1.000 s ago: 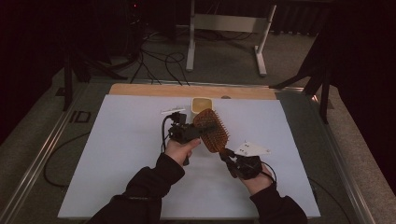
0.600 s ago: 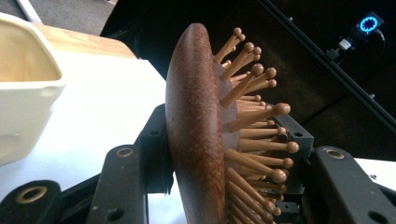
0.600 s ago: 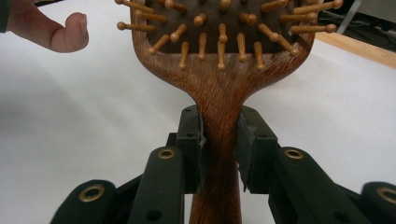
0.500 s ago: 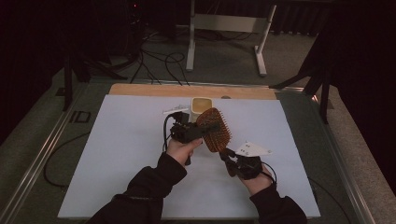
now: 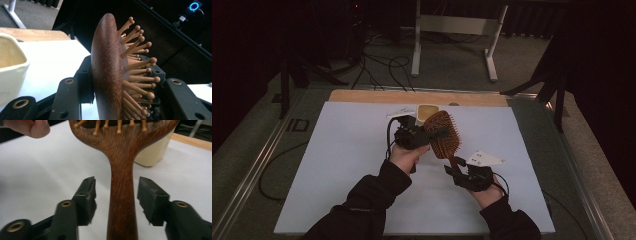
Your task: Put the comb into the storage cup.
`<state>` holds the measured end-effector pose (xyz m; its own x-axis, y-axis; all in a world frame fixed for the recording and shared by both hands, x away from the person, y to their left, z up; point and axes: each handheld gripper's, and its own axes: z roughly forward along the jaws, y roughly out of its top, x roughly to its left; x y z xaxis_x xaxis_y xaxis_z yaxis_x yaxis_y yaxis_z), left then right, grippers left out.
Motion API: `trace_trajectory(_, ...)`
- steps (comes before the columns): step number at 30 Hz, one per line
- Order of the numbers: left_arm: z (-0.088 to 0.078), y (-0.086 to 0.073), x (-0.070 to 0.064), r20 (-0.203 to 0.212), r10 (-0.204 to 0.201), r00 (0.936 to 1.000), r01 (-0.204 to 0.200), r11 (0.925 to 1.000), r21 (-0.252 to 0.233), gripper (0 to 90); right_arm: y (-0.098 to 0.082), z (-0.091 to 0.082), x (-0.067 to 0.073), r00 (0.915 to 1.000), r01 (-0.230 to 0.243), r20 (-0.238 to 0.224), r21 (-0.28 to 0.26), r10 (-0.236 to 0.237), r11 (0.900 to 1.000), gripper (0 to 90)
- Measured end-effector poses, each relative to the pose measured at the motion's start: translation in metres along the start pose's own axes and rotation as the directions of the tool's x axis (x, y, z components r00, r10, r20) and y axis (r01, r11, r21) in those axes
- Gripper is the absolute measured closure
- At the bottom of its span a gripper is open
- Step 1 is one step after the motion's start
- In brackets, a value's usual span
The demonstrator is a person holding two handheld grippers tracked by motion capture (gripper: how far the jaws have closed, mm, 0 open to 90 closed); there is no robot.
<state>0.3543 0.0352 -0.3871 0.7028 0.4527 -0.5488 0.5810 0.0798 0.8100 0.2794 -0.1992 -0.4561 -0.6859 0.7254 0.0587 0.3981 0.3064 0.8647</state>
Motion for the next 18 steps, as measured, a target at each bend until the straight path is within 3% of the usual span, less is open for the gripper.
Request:
trace_trajectory(2, 0.000, 0.001, -0.001, -0.001, 0.003, 1.0000, -0.003, 1.0000, -0.003, 53.8, 0.000, 0.000, 0.000, 1.0000, -0.003, -0.004, -0.005, 0.003, 1.000, 44.4)
trace_trajectory(4, -0.002, 0.004, -0.003, -0.001, 0.012, 0.9999, -0.012, 0.9999, -0.008, 53.8, 0.001, 0.000, -0.002, 0.9995, -0.014, -0.027, -0.010, 0.014, 1.000, 34.6)
trace_trajectory(7, -0.002, 0.007, -0.005, 0.000, 0.027, 0.9996, -0.027, 0.9996, -0.009, 54.0, 0.000, 0.002, -0.005, 0.9977, -0.041, -0.054, -0.007, 0.041, 0.999, 28.2)
trace_trajectory(11, -0.002, 0.010, -0.007, 0.000, 0.042, 0.9991, -0.042, 0.9991, -0.005, 54.1, -0.002, 0.001, -0.008, 0.9943, -0.039, -0.099, -0.006, 0.039, 0.999, 15.2)
trace_trajectory(13, -0.003, 0.012, -0.008, -0.001, 0.046, 0.9990, -0.046, 0.9989, -0.007, 54.1, -0.002, 0.001, -0.009, 0.9931, -0.043, -0.109, -0.007, 0.042, 0.999, 13.4)
trace_trajectory(18, -0.003, 0.018, -0.011, 0.002, 0.059, 0.9983, -0.059, 0.9982, -0.010, 54.2, -0.003, -0.002, -0.010, 0.9970, -0.042, -0.065, -0.012, 0.041, 0.999, 9.7)
